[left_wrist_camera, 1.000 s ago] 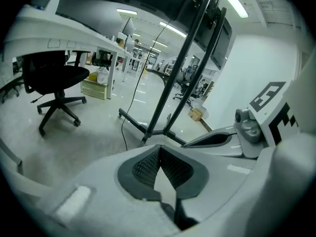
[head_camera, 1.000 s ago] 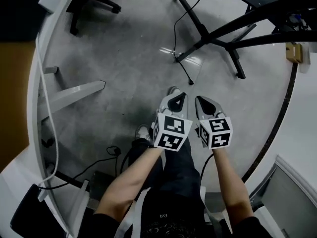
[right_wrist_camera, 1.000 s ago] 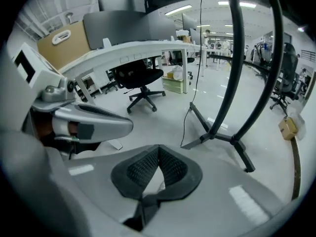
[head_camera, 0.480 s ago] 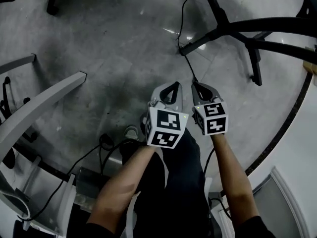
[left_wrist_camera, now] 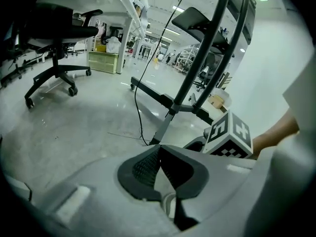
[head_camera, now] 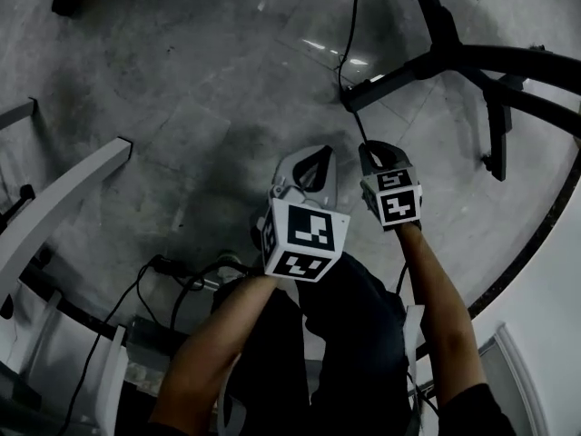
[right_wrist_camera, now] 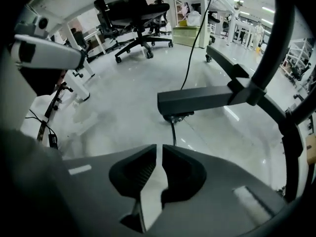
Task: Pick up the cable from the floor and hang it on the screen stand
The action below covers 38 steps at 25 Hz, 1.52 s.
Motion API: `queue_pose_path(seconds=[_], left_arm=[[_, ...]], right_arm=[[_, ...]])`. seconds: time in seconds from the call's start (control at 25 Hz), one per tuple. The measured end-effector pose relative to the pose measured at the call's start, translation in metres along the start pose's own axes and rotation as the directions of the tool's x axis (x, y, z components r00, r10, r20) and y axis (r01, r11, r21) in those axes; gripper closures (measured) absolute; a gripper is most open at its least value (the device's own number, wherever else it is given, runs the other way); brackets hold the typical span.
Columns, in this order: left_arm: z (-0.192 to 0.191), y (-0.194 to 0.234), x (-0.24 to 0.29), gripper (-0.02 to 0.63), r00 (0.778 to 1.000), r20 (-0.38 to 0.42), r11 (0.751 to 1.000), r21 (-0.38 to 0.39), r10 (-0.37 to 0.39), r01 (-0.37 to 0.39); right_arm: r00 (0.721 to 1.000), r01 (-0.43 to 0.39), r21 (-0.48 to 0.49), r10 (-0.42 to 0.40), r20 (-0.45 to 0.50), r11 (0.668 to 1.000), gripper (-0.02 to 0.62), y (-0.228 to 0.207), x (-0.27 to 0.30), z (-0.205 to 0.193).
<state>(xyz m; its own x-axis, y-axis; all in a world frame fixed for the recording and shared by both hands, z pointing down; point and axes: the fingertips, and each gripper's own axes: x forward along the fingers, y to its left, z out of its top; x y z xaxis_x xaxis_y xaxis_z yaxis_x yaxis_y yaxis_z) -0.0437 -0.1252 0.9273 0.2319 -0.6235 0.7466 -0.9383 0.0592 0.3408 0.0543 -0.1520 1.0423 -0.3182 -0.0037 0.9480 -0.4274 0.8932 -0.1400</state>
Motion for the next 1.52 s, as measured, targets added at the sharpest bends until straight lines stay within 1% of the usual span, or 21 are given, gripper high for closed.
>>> queue_pose_path(seconds=[0.16,0.36,0.44,0.56,0.72,0.84,0.88,0.92,1.0,1.08,1.16,1.32,1.52], left_arm=[[-0.017,0.016,0.026,0.607,1.000,-0.012,1.000,0.018,0.010,-0.009],[-0.027,0.037,0.048,0.607,1.000,0.004,1.000,-0.006,0.025,-0.025],[-0.029,0.041,0.054,0.607,1.000,0.010,1.000,-0.007,0.030,-0.030],[-0.031,0.044,0.059,0.607,0.999,0.014,0.999,-0.015,0.029,-0.029],[-0.033,0.046,0.064,0.607,1.000,0.010,1.000,-0.023,0.019,-0.018],[-0.033,0.049,0.066,0.607,1.000,0.009,1.000,-0.024,0.015,-0.015],[-0.033,0.049,0.066,0.607,1.000,0.009,1.000,-0.025,0.014,-0.013],[-0.032,0.048,0.065,0.607,1.000,0.010,1.000,-0.025,0.011,-0.010],[-0.032,0.046,0.061,0.607,1.000,0.008,1.000,-0.018,0.002,-0.002],[-0.032,0.045,0.055,0.607,1.000,0.006,1.000,-0.010,-0.004,0.004],[-0.032,0.045,0.047,0.607,1.000,0.004,1.000,-0.004,-0.005,0.005],[-0.036,0.046,0.023,0.607,1.000,-0.013,1.000,-0.003,0.004,-0.004],[-0.038,0.037,-0.025,0.607,0.999,-0.040,1.000,0.009,0.010,-0.010]], right_arm=[[0.999,0.017,-0.035,-0.019,-0.032,0.999,0.556,-0.019,0.044,-0.005],[0.998,0.014,-0.066,-0.018,-0.052,0.998,0.534,-0.035,0.077,-0.004],[0.997,0.000,-0.088,-0.006,-0.073,0.996,0.520,-0.037,0.087,-0.004],[0.992,-0.026,-0.106,0.012,-0.124,0.994,0.520,-0.037,0.096,-0.007],[0.982,-0.029,-0.157,-0.002,-0.191,0.987,0.514,-0.036,0.100,-0.012],[0.966,-0.037,-0.140,0.000,-0.258,0.989,0.517,-0.034,0.104,-0.008],[0.961,-0.042,-0.132,0.003,-0.278,0.990,0.530,-0.033,0.105,-0.007],[0.956,-0.039,-0.120,0.002,-0.293,0.992,0.558,-0.034,0.104,-0.007],[0.951,0.004,-0.080,-0.029,-0.308,0.997,0.566,-0.041,0.099,-0.011],[0.953,0.041,-0.051,-0.055,-0.298,0.998,0.566,-0.046,0.095,-0.014],[0.961,0.034,-0.033,-0.042,-0.275,0.999,0.566,-0.039,0.093,-0.015],[0.986,-0.013,-0.043,0.006,-0.165,0.999,0.568,-0.001,0.075,-0.008],[0.996,-0.021,-0.008,0.021,-0.082,1.000,0.566,0.040,0.032,-0.006]])
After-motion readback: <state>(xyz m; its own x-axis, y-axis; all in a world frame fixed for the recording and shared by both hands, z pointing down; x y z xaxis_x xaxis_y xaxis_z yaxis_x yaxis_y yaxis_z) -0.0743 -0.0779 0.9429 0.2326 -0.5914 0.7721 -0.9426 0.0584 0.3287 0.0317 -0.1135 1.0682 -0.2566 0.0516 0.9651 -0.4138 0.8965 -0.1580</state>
